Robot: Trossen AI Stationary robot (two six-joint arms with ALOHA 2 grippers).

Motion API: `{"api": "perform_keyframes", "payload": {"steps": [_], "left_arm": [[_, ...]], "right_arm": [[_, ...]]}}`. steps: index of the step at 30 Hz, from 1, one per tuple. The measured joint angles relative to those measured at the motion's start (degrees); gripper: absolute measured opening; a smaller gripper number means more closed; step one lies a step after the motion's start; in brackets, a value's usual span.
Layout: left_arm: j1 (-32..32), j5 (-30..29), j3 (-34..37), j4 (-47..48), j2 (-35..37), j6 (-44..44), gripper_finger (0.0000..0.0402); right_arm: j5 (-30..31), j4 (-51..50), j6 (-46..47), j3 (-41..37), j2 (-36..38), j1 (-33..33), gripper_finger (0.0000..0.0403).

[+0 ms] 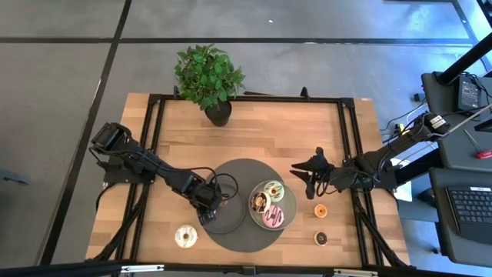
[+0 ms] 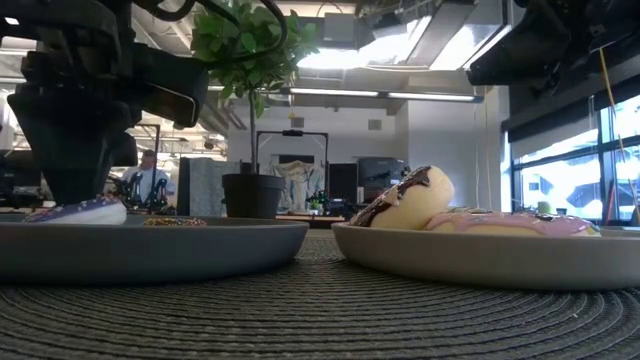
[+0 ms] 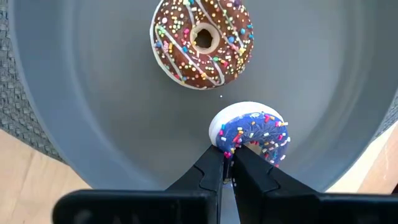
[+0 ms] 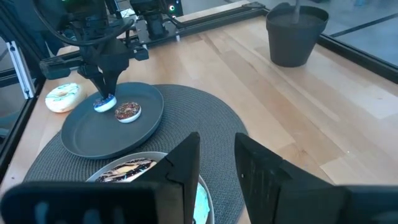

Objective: Pick & Place donuts
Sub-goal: Put the violet donut on the dark gray plate, then put the white donut on the light gray plate

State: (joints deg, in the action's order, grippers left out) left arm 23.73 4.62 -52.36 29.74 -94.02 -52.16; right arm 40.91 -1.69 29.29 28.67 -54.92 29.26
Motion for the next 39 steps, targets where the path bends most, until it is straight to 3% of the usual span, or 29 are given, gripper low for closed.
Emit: {"api": "perform_keyframes", "payload": {"steps": [6, 19, 27, 35, 39], "left_arm": [[0.00, 0.30, 0.00, 0.02, 0.00, 0.86, 0.0027], [-0.46, -0.09, 0.00, 0.21, 0.29, -1.07, 0.0119], [-1.90, 0.37, 0.00, 2.25, 4.76, -0.05, 0.0139], [6.16, 0.32, -0.04, 6.44, 12.26, 1.97, 0.0139], [11.86, -4.25, -0.04, 3.63, 13.27, 1.76, 0.0139]], "right_arm": [[0.00, 0.13, -0.01, 0.00, 0.00, 0.00, 0.0103], [0.59, 0.24, -1.39, 0.00, 0.00, 0.00, 0.0103], [0.61, 0.17, -1.50, 0.00, 0.00, 0.00, 0.0103], [0.59, -0.07, -1.50, 0.00, -0.09, 0.00, 0.0103], [0.57, -0.07, -1.39, 0.00, -1.16, 0.00, 0.0103]]}}
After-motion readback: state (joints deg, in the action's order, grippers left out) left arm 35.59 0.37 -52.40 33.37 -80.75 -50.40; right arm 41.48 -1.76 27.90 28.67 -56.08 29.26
